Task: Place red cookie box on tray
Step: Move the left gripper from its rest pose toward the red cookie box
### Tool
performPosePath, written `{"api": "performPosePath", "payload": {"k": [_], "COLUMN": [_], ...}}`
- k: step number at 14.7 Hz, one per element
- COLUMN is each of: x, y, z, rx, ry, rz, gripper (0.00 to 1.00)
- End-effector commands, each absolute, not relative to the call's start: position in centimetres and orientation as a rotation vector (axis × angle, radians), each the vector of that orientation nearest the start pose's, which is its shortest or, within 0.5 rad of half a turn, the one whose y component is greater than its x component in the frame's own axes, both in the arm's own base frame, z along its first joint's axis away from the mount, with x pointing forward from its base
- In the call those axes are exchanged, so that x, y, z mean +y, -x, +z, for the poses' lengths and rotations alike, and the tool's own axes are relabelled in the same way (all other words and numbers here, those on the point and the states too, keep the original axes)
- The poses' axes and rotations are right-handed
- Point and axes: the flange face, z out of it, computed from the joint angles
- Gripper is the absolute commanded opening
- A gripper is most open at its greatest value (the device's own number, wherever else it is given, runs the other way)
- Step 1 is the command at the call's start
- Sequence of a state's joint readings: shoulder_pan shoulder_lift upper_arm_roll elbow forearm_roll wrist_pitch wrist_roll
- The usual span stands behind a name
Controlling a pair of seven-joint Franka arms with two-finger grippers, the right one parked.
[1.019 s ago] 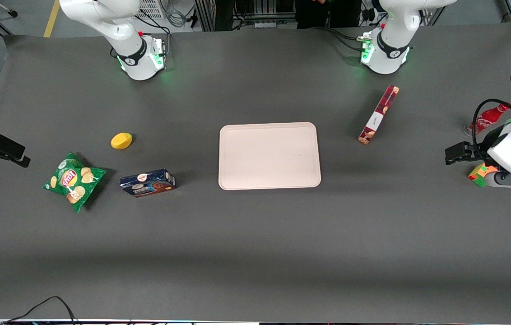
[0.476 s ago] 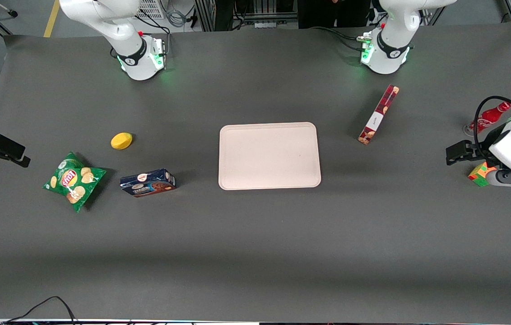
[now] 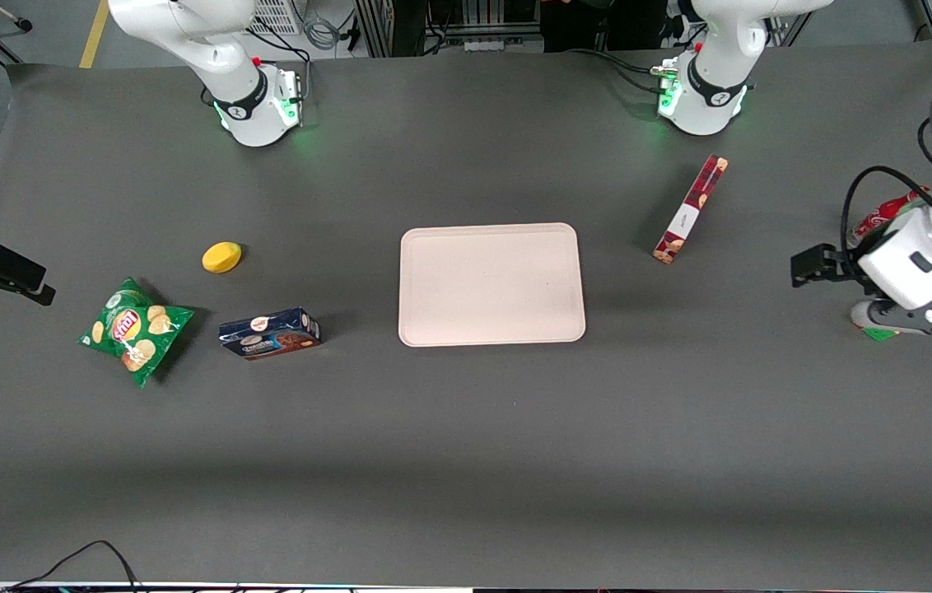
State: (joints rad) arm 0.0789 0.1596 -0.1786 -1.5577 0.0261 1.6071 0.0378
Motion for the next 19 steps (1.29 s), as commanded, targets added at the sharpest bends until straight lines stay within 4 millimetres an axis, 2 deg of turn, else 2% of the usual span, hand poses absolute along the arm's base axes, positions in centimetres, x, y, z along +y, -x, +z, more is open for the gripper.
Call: {"api": "performPosePath", "payload": {"k": [1, 3, 4, 6, 8, 12, 14, 17, 19], "x": [-5.0, -4.9, -4.4, -4.5, -4.8, -5.9, -6.0, -6.1, -6.1], "y": [-58.8, -58.0, -57.6, -55.8, -53.1, -46.9, -44.5, -40.8, -38.7], "z": [54.4, 54.1, 53.0, 52.8, 51.1, 48.1, 46.4, 42.9, 41.3], "rx": [0.242, 0.338, 0.427, 0.447, 0.446, 0.494, 0.51, 0.625, 0.673], "ry": [3.1, 3.088, 3.08, 3.069, 3.068, 3.03, 3.017, 2.988, 3.035], "rz": [0.256, 0.326, 0.361, 0.365, 0.368, 0.259, 0.214, 0.16, 0.134], "gripper": [1.0, 1.0, 1.0, 1.0, 1.0, 1.0, 1.0, 1.0, 1.0]}}
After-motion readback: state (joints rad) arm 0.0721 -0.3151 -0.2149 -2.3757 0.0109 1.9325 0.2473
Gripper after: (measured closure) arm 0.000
